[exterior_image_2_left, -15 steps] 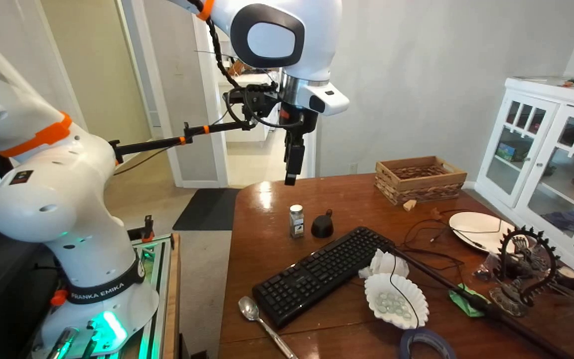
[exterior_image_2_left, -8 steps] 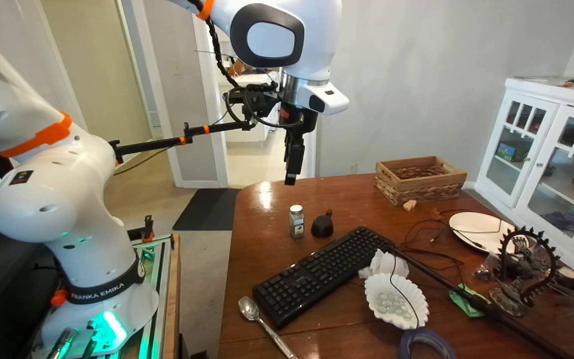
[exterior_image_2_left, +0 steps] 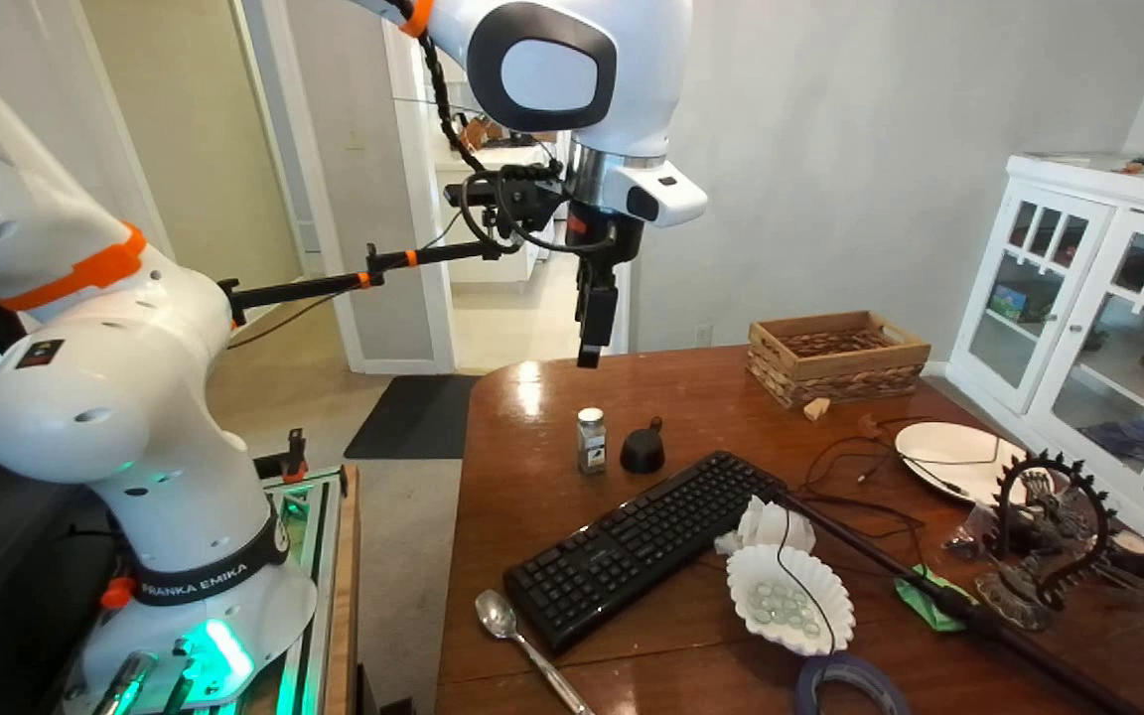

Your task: Pick up the lid from the bottle and put it on the table

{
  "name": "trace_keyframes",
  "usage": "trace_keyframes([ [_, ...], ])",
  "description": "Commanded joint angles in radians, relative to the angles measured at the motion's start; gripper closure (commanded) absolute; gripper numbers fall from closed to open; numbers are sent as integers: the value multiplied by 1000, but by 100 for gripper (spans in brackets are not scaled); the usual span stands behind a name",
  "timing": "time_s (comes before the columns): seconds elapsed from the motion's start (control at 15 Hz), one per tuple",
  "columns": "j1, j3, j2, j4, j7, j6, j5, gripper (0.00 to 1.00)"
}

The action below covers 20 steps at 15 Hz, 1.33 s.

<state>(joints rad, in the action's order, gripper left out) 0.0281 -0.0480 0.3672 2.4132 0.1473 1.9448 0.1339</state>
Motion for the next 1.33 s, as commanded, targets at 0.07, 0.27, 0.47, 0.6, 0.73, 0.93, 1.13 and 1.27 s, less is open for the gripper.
trace_keyframes([
  [0.07,-2,5,-202,-154,-13,14,28,0],
  [0.27,-16,24,-336,-264,-22,-27,9,0],
  [0.47,-24,37,-452,-374,-41,-116,8,0],
  [0.6,-26,45,-501,-429,-44,-185,-3,0],
  [0.73,-24,45,-463,-376,-30,-134,0,0],
  [0.93,-25,45,-495,-411,-32,-152,0,0],
  [1.13,-25,45,-495,-417,-33,-161,0,0],
  [1.27,-32,56,-567,-482,-60,-186,3,0],
])
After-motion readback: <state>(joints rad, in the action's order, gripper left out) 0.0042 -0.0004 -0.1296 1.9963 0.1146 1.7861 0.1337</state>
